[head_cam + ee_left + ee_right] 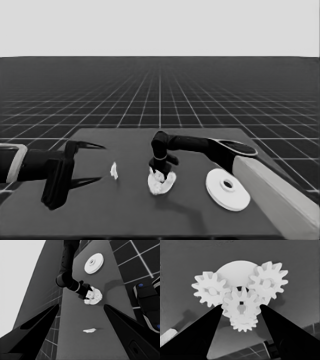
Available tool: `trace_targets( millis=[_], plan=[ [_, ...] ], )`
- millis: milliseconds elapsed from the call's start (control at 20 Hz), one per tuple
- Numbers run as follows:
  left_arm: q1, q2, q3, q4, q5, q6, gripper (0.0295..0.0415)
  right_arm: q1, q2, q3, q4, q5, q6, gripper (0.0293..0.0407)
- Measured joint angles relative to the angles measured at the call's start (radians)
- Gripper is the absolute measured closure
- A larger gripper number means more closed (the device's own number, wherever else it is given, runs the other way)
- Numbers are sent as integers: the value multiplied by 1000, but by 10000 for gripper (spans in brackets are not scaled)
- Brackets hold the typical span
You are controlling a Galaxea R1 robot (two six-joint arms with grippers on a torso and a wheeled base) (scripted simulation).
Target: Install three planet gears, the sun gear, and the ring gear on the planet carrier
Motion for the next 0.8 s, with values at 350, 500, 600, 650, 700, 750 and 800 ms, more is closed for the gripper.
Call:
trace_targets(
  millis=[350, 500, 600, 650, 700, 750, 800],
  plan=[
    [0, 0, 0, 0, 0, 0, 326, 0, 0, 0, 0, 0, 73, 390],
    [0, 0, 0, 0, 0, 0, 326, 0, 0, 0, 0, 0, 105, 390],
    [0, 0, 0, 0, 0, 0, 326, 0, 0, 0, 0, 0, 126, 390],
    [0, 0, 0, 0, 0, 0, 326, 0, 0, 0, 0, 0, 136, 390],
    [0, 0, 0, 0, 0, 0, 326, 0, 0, 0, 0, 0, 147, 390],
    [0, 0, 0, 0, 0, 0, 326, 0, 0, 0, 0, 0, 157, 390],
    [0, 0, 0, 0, 0, 0, 326, 0, 0, 0, 0, 0, 168, 390]
  ],
)
